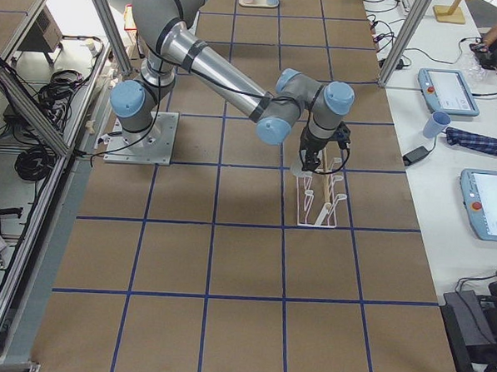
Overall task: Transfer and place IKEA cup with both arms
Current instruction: 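Lower the right gripper around the white cup and close on it, then lift the white cup off the rack with the right gripper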
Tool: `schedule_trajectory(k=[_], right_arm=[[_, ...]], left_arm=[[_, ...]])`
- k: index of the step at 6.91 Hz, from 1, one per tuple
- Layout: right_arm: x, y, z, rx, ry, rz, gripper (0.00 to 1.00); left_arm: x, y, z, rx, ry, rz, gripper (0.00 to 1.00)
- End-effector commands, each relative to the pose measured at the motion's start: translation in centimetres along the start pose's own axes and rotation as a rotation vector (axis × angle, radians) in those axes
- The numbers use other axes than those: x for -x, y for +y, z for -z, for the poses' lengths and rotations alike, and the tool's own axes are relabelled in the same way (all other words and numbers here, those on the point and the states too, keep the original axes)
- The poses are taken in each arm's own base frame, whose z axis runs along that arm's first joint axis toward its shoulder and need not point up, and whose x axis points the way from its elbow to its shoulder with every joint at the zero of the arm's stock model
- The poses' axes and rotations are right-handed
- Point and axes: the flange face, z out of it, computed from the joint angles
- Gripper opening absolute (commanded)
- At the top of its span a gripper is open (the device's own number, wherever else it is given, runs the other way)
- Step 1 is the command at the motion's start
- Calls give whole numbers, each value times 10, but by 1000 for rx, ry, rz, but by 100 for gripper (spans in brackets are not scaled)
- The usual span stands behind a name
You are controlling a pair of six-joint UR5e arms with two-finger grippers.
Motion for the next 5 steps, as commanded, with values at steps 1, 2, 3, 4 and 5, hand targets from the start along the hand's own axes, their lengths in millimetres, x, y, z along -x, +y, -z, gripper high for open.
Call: schedule_trajectory(k=[1,2,3,4,5], right_arm=[[-1,-1,9,-14,7,5,43],[-1,-1,28,-24,17,8,43],[2,6,54,-20,18,8,40],[11,20,81,-17,17,5,38],[23,39,108,-13,15,7,37]], left_arm=[[0,0,0,0,0,0,100],[0,0,0,0,2,0,100],[0,0,0,0,2,0,100],[0,0,0,0,3,-3,100],[0,0,0,0,3,-3,100]])
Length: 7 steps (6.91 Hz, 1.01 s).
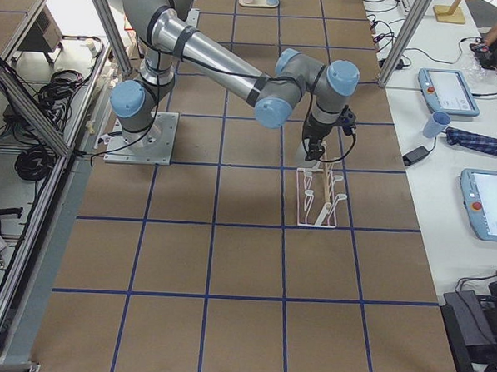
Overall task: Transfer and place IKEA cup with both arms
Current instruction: 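Lift the white cup off the rack with the right gripper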
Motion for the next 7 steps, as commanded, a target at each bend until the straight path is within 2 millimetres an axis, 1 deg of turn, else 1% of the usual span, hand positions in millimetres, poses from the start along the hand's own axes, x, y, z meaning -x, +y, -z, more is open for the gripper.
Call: schedule_trajectory(k=[1,3,4,5,6,7], right_arm=[[28,44,63,14,-10,-10,37],[66,99,115,45,-26,-53,37],[81,117,129,59,-32,-96,37],[98,122,137,54,-43,-95,37],[118,130,140,78,-80,-163,37],[138,126,142,60,-142,-167,38]], left_arm=[[0,0,0,0,1,-1,100],[0,0,0,0,5,1,100],[0,1,-1,1,11,1,100],[0,2,-1,0,13,-1,100],[1,1,-2,1,14,1,100],[-1,5,-2,3,32,1,100]])
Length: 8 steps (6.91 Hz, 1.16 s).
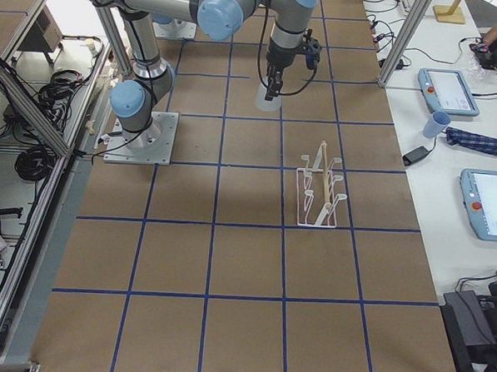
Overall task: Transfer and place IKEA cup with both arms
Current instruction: 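Lift the white cup off the rack with the right gripper, then carry the white cup toward the center while the left gripper reaches toward it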
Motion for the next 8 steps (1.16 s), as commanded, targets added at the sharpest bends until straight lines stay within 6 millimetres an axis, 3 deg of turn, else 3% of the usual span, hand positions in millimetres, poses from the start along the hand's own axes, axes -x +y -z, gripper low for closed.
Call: schedule_trajectory(k=[1,3,5,6,8], right_arm=[[42,10,-3,33,-187,-28,38],[74,10,-9,59,-528,-79,38],[96,12,-8,99,-792,-163,38],[107,12,-4,108,-939,-223,38],[126,17,-15,169,-1120,-327,43]], left_arm=[[1,5,2,0,64,14,100],[29,1,3,30,265,83,100],[67,8,-12,93,482,64,100],[67,13,-31,90,641,108,100],[39,15,-55,70,1059,237,100]])
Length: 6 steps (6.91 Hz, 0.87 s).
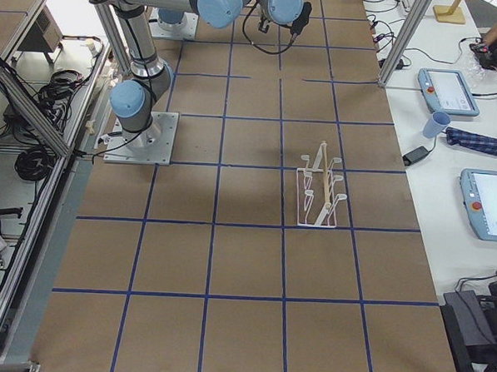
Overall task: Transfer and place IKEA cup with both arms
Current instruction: 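Carry the white cup toward the center while the left gripper reaches toward it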
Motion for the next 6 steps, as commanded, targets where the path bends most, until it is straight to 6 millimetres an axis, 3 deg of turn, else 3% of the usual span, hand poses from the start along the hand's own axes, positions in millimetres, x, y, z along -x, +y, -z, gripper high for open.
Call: schedule_trajectory(k=[1,2,4,5,6], right_arm=[[6,7,-26,9,-201,-90,51],[9,13,-40,38,-231,-124,52],[20,20,-56,54,-334,-196,50],[22,21,-59,59,-346,-210,50],[26,25,-70,79,-340,-206,49]], left_arm=[[-6,-1,-20,-43,369,67,100],[-19,-2,-32,-33,464,61,100],[-64,17,-88,42,537,-73,100],[-62,34,-113,63,538,-119,100],[-46,38,-129,51,574,-137,100]])
